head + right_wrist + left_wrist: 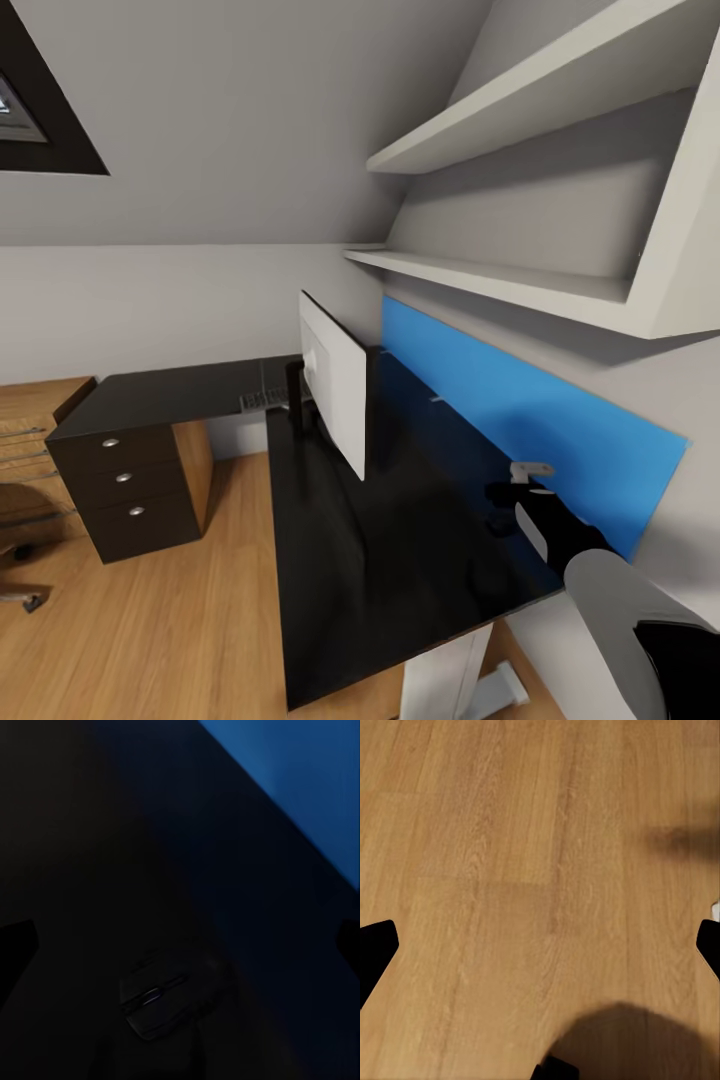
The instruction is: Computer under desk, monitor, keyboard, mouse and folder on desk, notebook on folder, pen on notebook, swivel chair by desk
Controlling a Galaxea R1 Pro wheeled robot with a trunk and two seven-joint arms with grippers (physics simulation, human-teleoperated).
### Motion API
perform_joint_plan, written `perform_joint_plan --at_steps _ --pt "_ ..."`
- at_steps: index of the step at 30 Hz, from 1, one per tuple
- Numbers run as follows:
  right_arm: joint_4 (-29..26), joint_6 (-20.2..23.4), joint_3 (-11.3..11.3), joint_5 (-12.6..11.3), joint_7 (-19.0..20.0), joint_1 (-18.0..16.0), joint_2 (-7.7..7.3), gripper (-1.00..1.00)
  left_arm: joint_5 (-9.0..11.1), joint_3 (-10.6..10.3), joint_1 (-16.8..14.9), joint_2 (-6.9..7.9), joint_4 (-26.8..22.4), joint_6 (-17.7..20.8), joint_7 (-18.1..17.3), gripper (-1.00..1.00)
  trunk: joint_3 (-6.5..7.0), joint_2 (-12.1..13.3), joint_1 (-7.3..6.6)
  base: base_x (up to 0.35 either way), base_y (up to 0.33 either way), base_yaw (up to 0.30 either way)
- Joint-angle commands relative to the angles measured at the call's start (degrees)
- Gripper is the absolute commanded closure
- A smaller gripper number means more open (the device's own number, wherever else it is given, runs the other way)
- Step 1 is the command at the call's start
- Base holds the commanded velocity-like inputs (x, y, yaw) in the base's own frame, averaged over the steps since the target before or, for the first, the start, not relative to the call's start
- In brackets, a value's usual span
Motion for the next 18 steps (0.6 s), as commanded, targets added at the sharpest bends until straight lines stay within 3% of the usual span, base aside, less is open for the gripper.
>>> perform_joint_plan --at_steps 1,10,18 --pt "-0.1 0.3 -0.1 0.0 -0.1 0.0 0.03 -1.00 -0.2 0.0 0.0 -0.01 0.0 -0.1 0.2 -1.00 -0.07 0.0 0.02 0.243 0.000 0.000" --pt "-0.1 0.4 -0.2 -0.1 -0.3 0.0 0.06 -1.00 -0.2 0.0 0.0 -0.01 0.0 -0.1 0.2 -1.00 -0.07 0.0 0.02 0.184 0.000 0.000" --pt "-0.3 0.4 -0.1 -0.1 -0.5 0.0 0.08 -1.00 -0.2 0.1 0.0 -0.21 0.0 -0.1 0.5 -1.00 -0.07 0.0 0.02 0.029 0.000 0.000"
